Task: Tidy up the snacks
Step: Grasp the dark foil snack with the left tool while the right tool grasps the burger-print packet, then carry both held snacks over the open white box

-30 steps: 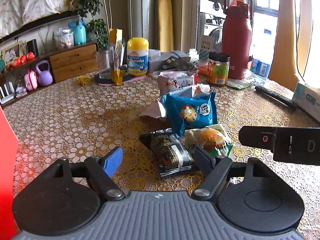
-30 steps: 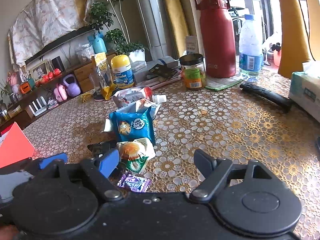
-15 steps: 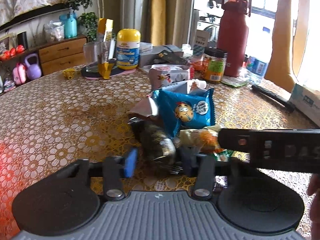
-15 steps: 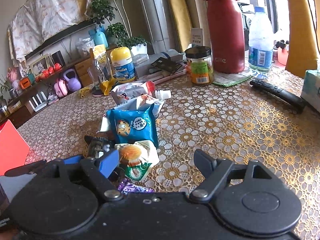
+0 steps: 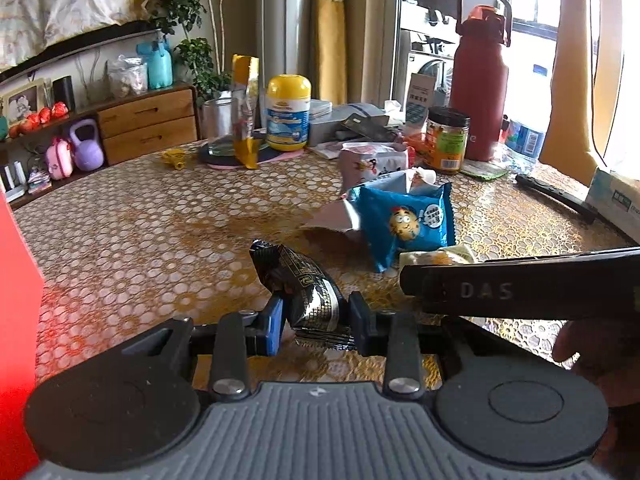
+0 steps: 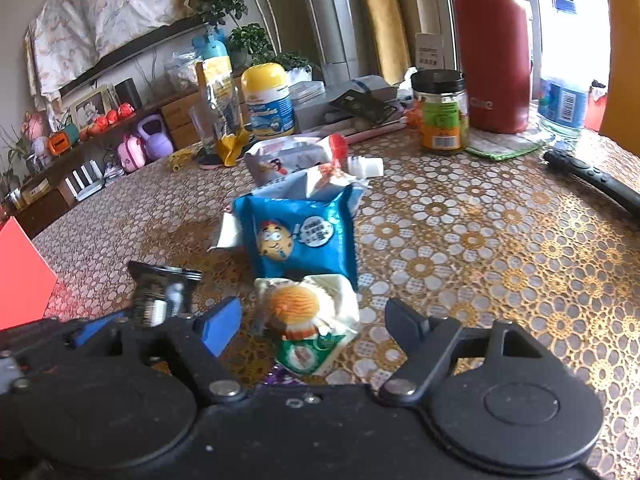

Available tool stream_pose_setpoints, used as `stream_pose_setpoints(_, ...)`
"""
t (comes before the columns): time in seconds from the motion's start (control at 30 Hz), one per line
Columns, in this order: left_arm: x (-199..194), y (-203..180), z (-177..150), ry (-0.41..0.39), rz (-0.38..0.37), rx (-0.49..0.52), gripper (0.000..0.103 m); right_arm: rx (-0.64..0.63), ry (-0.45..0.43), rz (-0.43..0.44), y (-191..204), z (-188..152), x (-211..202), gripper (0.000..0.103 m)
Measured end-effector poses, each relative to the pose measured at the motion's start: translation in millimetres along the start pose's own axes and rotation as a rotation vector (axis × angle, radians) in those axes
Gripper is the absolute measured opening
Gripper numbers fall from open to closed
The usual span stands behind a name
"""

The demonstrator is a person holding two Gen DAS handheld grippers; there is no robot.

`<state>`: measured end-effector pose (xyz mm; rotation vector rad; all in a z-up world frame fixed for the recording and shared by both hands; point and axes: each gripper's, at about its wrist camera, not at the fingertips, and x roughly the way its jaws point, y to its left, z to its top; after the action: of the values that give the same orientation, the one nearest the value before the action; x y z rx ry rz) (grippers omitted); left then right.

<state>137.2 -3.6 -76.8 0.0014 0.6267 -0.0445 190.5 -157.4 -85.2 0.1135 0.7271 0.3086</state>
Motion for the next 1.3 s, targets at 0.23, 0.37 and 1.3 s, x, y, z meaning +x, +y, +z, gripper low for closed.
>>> stream_pose_setpoints(0.23, -16, 4, -2, -0.001, 0.023, -0.013, 0.033, -0.017, 0.001, -0.031, 8, -5, 4, 0.057)
stream_pose_setpoints(0.37, -30, 5, -3, -0.014, 0.027, -0.016, 0.033, -0.005, -0.005, -0.039, 7, -7, -1, 0.054)
stream_pose_setpoints(1.3, -173, 28, -15, -0.175, 0.126, -0.105, 0.033, -0.042, -0.160, 0.079, 60, -30, -132, 0.052)
